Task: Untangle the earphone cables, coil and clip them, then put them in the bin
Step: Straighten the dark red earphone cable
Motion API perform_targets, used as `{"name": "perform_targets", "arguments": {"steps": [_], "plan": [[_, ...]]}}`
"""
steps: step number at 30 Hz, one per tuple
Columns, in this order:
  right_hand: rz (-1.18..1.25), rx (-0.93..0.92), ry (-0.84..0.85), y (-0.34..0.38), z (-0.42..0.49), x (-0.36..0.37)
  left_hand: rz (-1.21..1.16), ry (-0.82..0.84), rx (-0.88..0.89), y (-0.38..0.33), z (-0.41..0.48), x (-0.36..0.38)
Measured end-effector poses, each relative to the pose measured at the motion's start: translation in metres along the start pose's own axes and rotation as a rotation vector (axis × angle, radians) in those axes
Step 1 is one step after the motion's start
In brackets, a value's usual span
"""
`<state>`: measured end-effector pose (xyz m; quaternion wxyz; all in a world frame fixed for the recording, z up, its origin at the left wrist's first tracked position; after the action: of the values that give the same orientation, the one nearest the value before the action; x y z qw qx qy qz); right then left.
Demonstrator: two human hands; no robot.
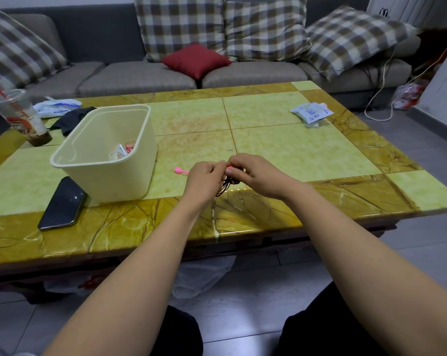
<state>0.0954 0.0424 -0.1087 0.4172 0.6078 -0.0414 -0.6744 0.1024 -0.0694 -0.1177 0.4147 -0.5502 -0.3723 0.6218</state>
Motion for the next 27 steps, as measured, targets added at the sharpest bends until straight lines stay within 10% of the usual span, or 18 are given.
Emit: {"name": "perform_targets", "arguments": {"steps": [16,27], "plan": [[0.055,0.018,-0.009,-0.003,0.001,-0.005,-0.25,0.145,-0.138,0.013,0.001,0.003],[0.383,0.184,0.002,-0.011,0.001,0.013,0.056,0.089,-0.057,0.014,0.0,-0.006]]}}
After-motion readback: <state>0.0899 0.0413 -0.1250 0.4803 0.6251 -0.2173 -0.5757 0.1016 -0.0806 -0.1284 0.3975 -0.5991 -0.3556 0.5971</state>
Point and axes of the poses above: each hand's wrist, its own z-axis towards the middle knuckle, its own x-axis out of the palm, y = z × x, the point moved 8 cm from there along z, towards the middle knuckle, and after that the axes turned 4 degrees about -y, right-handed, at the moved point
